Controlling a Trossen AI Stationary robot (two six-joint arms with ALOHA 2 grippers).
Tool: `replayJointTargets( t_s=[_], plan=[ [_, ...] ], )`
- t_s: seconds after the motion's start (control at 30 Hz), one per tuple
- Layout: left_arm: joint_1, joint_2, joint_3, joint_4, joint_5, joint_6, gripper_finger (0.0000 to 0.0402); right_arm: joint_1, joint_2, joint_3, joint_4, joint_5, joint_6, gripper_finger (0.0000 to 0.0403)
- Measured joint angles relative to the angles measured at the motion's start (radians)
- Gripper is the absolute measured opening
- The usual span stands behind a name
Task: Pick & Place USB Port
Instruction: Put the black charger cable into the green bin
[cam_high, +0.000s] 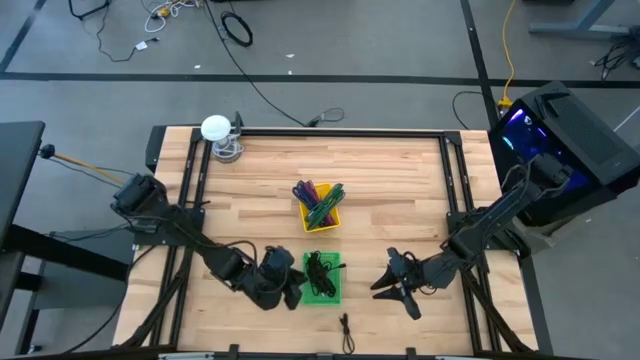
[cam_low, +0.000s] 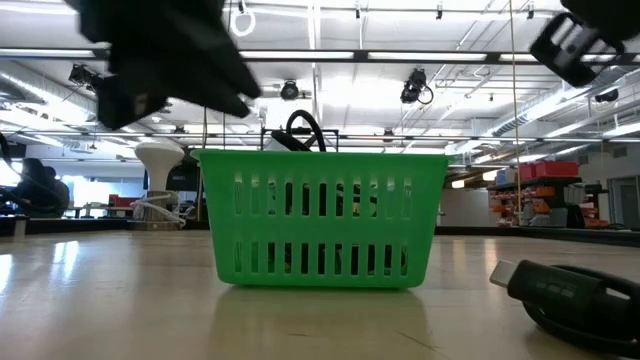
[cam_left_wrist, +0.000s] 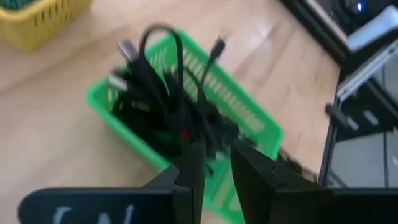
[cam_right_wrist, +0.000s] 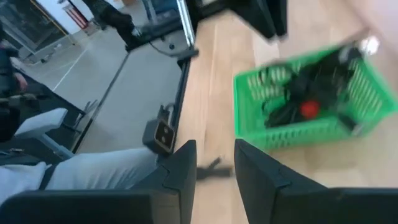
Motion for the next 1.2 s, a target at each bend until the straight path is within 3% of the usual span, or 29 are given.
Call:
replayJointTargets(
  t_s=[0.23, 0.47, 1.0, 1.2],
  plan=[
    [-0.067, 0.002, 0.0, -0.036, -0.043, -0.025, 0.0069, 0.039, 0.229, 0.0, 0.124, -0.029, 0.146, 0.0111],
    [-0.099, 0.002, 0.0, -0.032, -0.087, -0.026, 0.0069, 0.039, 0.454, 0.021, 0.432, -0.175, 0.094, 0.0111],
    [-0.15, 0.003, 0.0, 0.007, -0.172, -0.018, 0.0069, 0.09, 0.692, 0.244, 0.438, -0.257, 0.189, 0.0111],
    [-0.165, 0.003, 0.0, 0.008, -0.203, -0.011, 0.0069, 0.132, 0.694, 0.256, 0.447, -0.174, 0.231, 0.0111]
  ],
)
